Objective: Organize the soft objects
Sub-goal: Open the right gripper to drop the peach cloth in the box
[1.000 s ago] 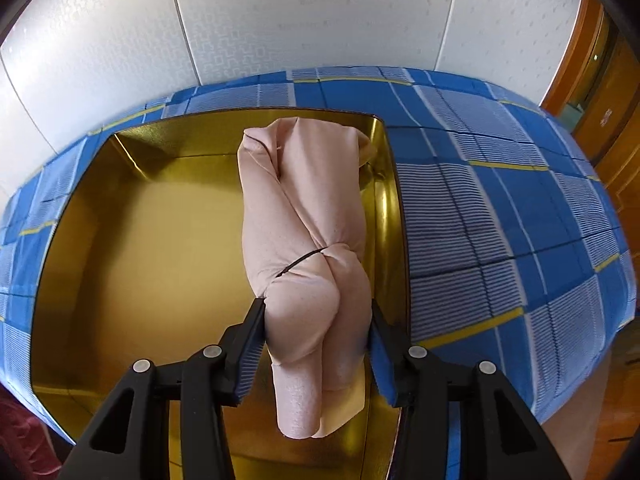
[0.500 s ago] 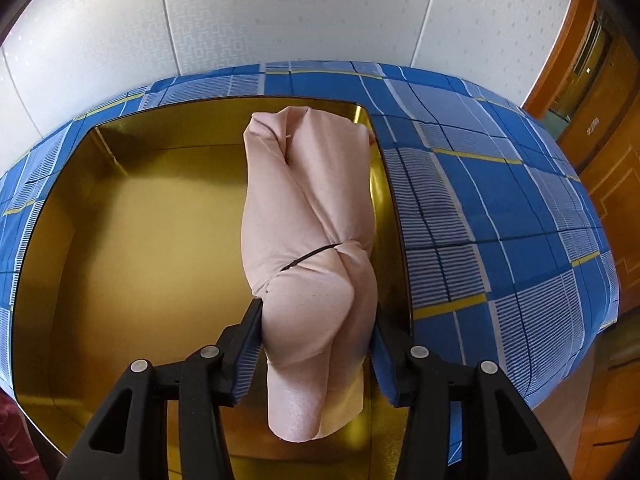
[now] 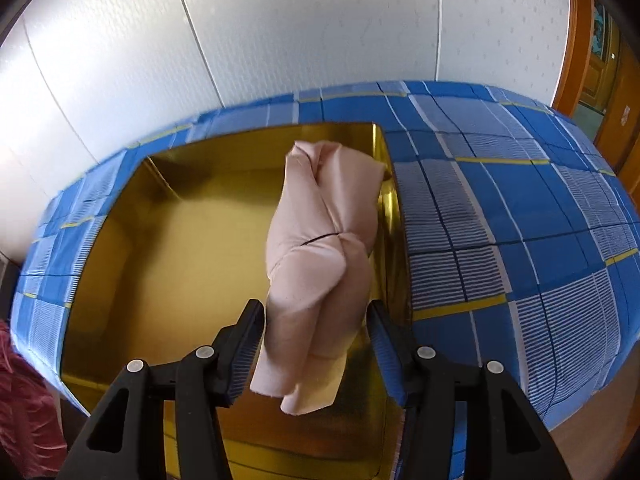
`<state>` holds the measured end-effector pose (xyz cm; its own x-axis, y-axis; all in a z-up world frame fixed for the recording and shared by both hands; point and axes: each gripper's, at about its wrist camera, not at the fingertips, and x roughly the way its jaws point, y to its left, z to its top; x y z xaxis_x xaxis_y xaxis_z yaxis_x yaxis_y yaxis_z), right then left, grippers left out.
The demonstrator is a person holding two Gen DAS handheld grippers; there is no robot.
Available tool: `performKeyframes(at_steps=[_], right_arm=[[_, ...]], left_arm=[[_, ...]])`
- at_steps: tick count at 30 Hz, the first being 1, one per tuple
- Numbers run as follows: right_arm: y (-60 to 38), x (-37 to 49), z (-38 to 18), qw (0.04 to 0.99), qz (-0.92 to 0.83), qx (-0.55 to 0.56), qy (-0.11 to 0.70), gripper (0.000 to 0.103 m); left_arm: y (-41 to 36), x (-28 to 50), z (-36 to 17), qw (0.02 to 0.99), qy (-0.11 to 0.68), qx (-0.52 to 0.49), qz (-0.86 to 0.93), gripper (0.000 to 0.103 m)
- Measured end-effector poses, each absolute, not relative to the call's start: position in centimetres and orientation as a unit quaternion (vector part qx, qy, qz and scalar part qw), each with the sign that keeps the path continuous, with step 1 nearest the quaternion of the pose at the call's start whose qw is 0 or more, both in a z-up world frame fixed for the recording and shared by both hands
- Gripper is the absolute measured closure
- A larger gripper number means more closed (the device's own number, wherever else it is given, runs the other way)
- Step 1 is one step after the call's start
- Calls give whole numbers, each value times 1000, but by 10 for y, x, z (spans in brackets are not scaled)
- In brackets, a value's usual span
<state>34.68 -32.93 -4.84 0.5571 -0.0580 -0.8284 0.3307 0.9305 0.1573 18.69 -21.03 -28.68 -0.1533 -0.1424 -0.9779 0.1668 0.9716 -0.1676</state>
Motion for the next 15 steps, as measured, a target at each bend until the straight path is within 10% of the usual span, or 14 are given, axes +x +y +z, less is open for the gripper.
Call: performKeyframes(at_steps=[15], right_arm=[[-318,382,-52,861,-140,52,486,53]], left_arm=[[-196,183,-299,644,755,-10,-122,14]])
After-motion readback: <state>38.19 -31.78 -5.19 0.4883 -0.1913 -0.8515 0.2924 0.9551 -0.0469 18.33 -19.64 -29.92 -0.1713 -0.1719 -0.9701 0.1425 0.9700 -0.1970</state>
